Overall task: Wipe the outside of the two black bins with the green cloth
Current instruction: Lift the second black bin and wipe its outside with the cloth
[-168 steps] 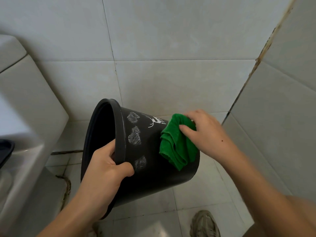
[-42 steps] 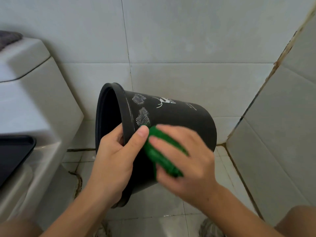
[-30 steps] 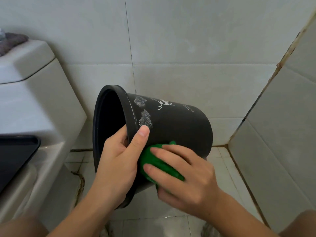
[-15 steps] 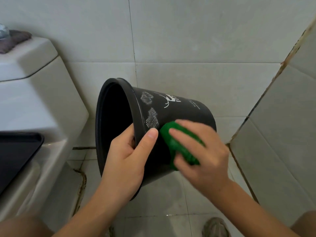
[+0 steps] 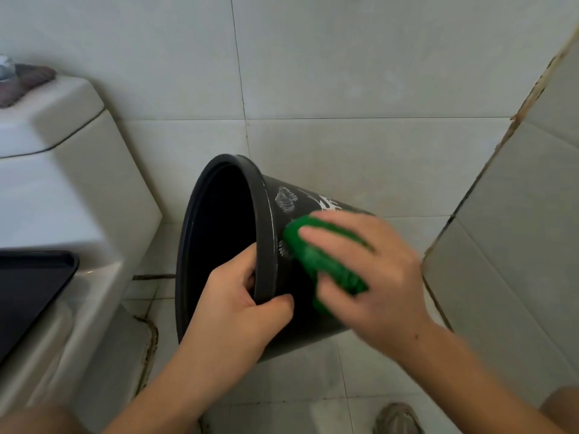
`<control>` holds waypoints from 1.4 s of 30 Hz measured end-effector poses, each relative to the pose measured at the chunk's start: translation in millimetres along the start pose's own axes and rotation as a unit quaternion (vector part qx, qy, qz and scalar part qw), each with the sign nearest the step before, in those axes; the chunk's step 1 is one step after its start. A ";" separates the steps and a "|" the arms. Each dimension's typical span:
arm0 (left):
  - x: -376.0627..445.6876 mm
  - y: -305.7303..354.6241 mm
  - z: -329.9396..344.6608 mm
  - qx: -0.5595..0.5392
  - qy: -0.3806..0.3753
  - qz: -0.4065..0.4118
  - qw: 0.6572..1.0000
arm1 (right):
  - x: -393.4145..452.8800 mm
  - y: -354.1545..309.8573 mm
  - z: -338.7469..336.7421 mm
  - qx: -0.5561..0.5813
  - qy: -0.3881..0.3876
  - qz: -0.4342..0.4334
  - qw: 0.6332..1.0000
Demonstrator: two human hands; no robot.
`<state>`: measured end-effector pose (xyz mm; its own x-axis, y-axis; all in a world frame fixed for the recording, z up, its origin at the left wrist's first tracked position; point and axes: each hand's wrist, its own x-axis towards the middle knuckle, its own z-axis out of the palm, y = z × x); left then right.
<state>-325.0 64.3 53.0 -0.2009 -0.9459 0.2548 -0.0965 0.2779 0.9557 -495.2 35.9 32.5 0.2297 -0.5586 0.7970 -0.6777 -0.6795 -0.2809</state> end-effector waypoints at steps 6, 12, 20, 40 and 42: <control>1.2 -6.4 3.7 0.000 -0.038 -0.020 0.999 | 16.2 16.1 -2.9 0.008 -0.011 0.060 0.998; 2.4 -5.6 2.9 0.013 -0.039 0.002 0.999 | -0.8 -1.1 -4.0 0.026 -0.032 -0.037 0.998; 7.4 -5.1 1.1 0.006 -0.053 0.020 0.998 | -4.2 -6.3 -1.1 -0.002 -0.007 -0.018 1.000; 4.9 -4.7 6.3 0.010 -0.037 0.019 0.999 | -0.5 -6.0 7.1 -0.033 0.045 -0.012 0.998; 7.5 -6.4 2.5 -0.001 -0.014 0.013 1.000 | -11.8 -7.3 5.6 -0.042 0.009 -0.065 0.997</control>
<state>-328.4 55.9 48.5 -0.2308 -0.9333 0.2753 -0.0897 0.3021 0.9490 -489.1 44.7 22.2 0.3073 -0.4584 0.8339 -0.6995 -0.7029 -0.1286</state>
